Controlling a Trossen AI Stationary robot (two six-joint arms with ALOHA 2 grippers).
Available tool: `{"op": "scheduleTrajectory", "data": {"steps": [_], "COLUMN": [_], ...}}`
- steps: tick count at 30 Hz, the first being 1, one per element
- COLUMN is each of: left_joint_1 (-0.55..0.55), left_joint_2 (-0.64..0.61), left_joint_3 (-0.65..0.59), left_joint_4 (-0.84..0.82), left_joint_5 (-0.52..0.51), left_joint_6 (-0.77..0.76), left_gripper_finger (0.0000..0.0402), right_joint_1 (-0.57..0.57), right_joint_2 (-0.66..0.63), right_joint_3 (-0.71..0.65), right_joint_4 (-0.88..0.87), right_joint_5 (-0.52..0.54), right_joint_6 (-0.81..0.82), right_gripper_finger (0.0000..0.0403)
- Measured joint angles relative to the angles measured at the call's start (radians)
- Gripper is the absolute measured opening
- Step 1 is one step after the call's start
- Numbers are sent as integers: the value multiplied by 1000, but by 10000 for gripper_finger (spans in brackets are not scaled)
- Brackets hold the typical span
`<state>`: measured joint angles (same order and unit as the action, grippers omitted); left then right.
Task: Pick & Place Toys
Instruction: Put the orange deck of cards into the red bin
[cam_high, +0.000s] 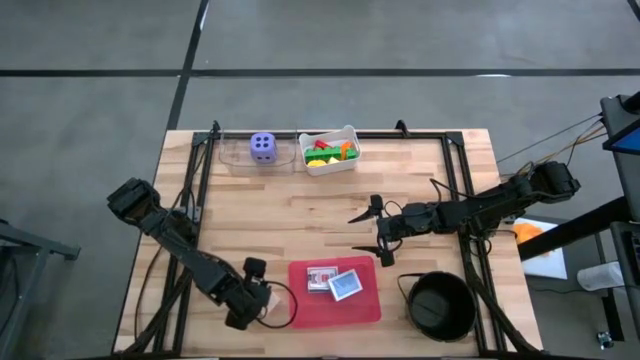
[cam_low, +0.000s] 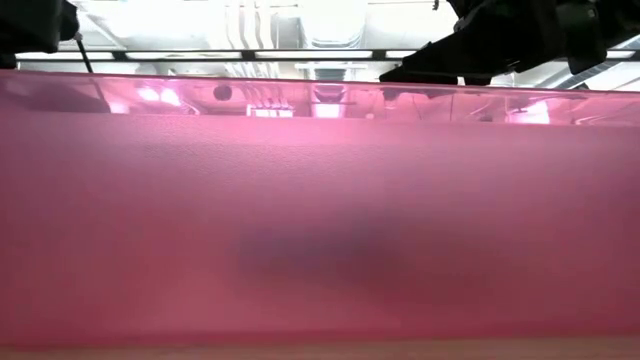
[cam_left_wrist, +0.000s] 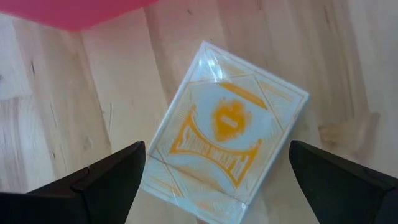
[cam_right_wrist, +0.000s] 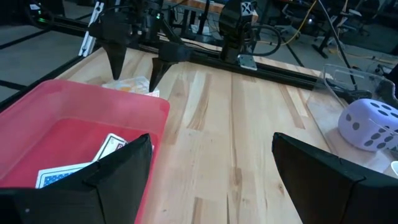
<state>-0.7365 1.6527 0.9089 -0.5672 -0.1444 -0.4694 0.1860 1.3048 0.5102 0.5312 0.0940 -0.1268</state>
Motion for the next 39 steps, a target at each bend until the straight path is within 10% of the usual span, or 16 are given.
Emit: {"op": "scheduleTrajectory", "data": {"steps": [39], "left_joint_1": [-22], "left_joint_2": [0], "left_joint_3": [-7], "left_joint_4": [-3], "left_joint_5": [-65], "left_joint_6": [49], "left_gripper_finger": [400], "right_joint_1": [0], "right_joint_2": [0], "right_joint_3": [0], "right_joint_4": [0], "right_joint_5": [0], "right_joint_6": [0], "right_gripper_finger": [330]}}
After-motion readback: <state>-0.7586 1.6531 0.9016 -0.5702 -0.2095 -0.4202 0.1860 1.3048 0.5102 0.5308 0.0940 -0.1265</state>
